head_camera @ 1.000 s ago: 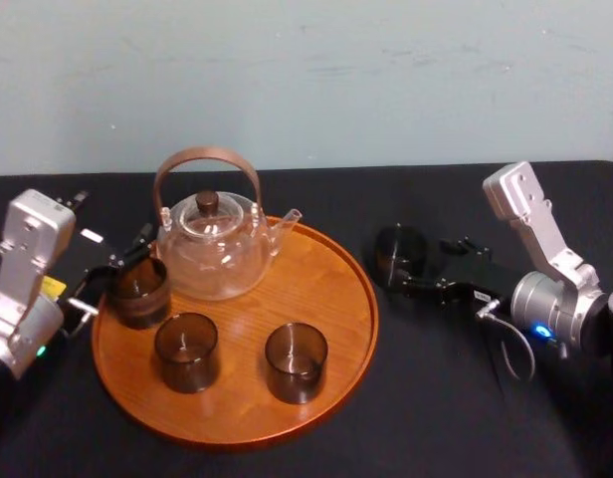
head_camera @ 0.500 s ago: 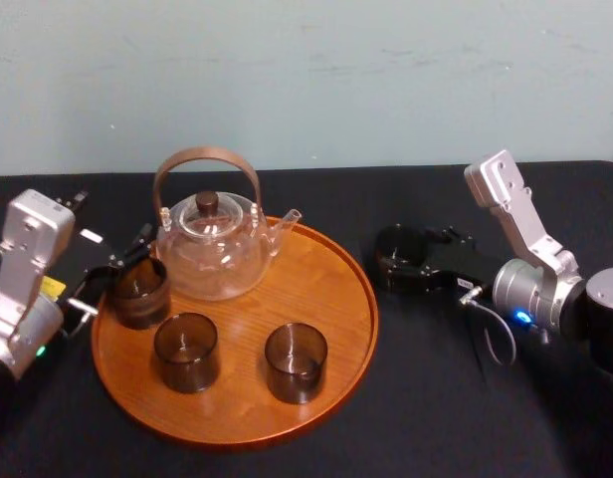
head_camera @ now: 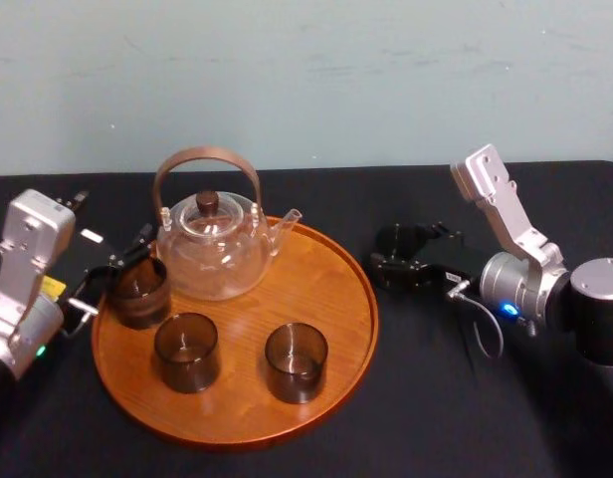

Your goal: Pick up the glass from the table and place it on the tray.

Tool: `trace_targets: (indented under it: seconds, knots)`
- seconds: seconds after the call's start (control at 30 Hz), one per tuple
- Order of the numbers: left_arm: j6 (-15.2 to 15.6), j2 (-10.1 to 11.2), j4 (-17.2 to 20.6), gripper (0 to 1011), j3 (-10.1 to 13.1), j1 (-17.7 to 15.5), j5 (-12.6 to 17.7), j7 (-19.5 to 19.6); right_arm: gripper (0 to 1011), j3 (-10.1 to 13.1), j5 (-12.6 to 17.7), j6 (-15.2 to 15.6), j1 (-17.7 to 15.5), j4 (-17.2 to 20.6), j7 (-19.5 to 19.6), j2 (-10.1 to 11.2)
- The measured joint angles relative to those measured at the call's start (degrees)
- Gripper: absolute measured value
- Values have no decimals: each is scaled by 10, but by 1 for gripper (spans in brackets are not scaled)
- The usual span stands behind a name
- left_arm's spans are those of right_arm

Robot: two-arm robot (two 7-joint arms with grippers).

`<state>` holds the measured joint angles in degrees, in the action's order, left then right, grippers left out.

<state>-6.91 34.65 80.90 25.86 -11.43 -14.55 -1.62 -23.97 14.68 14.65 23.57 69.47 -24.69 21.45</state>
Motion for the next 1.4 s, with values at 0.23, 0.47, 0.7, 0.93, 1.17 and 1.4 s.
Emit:
trace_targets:
  seconds: [0.23, 0.47, 0.7, 0.93, 1.17, 1.4]
  knots:
    - [0, 0, 0, 1001, 0, 0, 0, 0, 1002, -1, -3, 3, 4, -10, 0, -6]
    - [0, 0, 0, 1001, 0, 0, 0, 0, 1002, 0, -8, 7, 4, -14, 4, -7]
    - [0, 0, 0, 1002, 0, 0, 0, 0, 1002, 0, -9, 7, 3, -14, 5, -7]
    - [0, 0, 0, 1002, 0, 0, 0, 0, 945, 0, -9, 7, 3, -14, 4, -7]
    - [0, 0, 0, 1001, 0, 0, 0, 0, 903, 1, -8, 7, 3, -14, 4, -7]
    - [0, 0, 0, 1001, 0, 0, 0, 0, 903, 1, -7, 7, 3, -14, 4, -7]
